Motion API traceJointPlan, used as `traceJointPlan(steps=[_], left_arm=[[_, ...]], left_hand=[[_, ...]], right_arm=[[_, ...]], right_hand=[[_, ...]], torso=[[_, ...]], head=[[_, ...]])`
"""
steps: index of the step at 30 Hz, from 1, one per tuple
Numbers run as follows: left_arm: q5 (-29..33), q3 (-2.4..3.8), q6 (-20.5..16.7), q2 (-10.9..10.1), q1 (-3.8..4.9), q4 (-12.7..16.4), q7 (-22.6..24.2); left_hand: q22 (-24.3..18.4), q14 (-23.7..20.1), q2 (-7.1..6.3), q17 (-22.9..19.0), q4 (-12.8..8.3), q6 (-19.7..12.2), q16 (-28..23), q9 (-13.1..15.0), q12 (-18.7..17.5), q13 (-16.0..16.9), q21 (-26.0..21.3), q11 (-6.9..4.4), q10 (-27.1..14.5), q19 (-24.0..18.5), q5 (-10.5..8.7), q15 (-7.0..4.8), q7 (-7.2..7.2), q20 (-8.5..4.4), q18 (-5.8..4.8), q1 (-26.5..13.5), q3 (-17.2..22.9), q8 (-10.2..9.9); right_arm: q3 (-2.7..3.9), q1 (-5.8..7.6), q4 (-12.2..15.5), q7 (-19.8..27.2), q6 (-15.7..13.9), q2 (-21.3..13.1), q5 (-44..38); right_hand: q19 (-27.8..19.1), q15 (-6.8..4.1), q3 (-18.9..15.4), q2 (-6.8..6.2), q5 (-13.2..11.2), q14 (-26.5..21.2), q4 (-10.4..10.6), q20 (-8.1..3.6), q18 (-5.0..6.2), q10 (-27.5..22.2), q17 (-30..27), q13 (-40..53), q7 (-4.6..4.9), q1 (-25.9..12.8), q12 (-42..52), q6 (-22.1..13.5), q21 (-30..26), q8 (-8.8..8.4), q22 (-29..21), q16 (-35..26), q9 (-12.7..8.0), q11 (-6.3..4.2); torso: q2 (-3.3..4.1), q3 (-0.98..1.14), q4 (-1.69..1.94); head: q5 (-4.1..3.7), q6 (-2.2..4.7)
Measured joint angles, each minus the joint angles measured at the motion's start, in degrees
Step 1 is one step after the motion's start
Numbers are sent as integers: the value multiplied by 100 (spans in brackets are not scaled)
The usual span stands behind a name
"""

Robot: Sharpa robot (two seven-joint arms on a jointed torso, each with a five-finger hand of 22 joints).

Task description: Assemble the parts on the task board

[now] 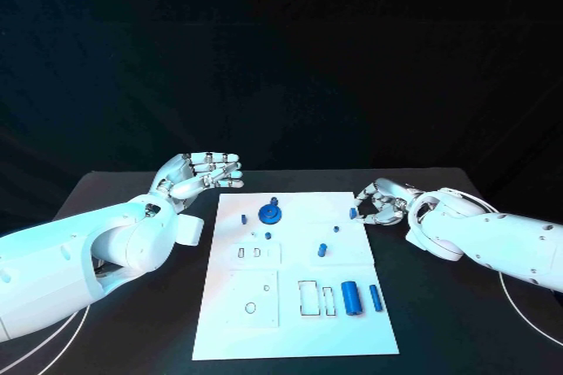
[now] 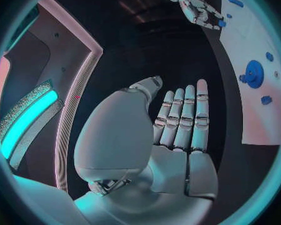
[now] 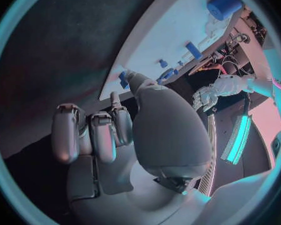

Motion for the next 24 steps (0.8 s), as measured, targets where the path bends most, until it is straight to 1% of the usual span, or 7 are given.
traceJointPlan(steps=[3,4,8,13,16,18,24], left_arm=[[0,0,0,-4,0,-2,0],[0,0,0,-5,0,-4,0],[0,0,0,-7,0,-11,-2],[1,0,0,-6,0,-13,-6],[1,0,0,-6,0,-13,-8],[1,0,0,-6,0,-13,-9],[1,0,1,-8,0,-13,-13]], left_hand=[[3,0,0,0,0,0,0,0,0,0,0,0,0,0,0,0,0,0,-1,0,0,0],[5,0,0,1,-2,0,0,0,0,0,6,0,0,0,0,0,0,0,0,0,2,0],[9,0,0,11,-24,0,0,0,0,0,23,0,0,0,0,0,0,0,0,0,24,0],[8,0,0,11,-24,0,0,0,0,0,23,0,0,0,0,0,0,0,0,0,24,0],[8,0,0,11,-24,0,0,0,0,0,23,0,0,0,0,0,0,0,0,0,24,0],[8,0,0,11,-24,0,0,0,0,0,23,0,0,0,0,0,0,0,0,0,24,0],[8,0,0,11,-24,0,0,0,0,0,23,0,0,0,0,0,0,0,0,0,24,0]], right_arm=[[0,-5,7,-3,-1,9,11],[0,-5,12,-4,-2,14,17],[-1,-6,24,-6,-6,26,36],[-1,-8,26,-7,-9,48,58],[-1,-8,24,-8,-12,63,70],[-2,-8,18,-9,-14,73,74],[-2,-10,-3,-12,-21,124,86]], right_hand=[[27,0,0,27,0,0,0,9,0,1,0,0,-8,-27,13,10,22,18,0,0,0,0],[27,0,0,27,0,0,0,9,0,40,0,0,11,-27,44,30,28,33,0,0,2,0],[53,0,17,52,22,0,17,-7,0,46,0,-1,0,-49,78,58,70,44,0,0,6,-6],[68,0,57,140,22,0,57,9,0,89,-1,-1,-19,-35,116,143,87,78,-1,22,12,-17],[68,0,70,156,22,0,70,9,0,97,-1,-1,-38,-19,116,162,109,88,-1,22,12,-25],[89,0,102,171,22,0,74,-12,1,118,-1,-1,-19,-4,139,184,109,88,-1,22,12,-26],[89,-22,200,216,-2,22,65,-12,0,155,-1,-1,-52,-5,177,255,157,111,-1,22,12,-50]], torso=[[-1,-4,-1],[-1,-3,-1],[-3,-4,-2],[-7,-7,-3],[-8,-7,-2],[-8,-7,-2],[-10,-9,1]], head=[[0,-3],[-4,-6],[-13,-14],[-19,-16],[-19,-16],[-19,-16],[-19,-14]])
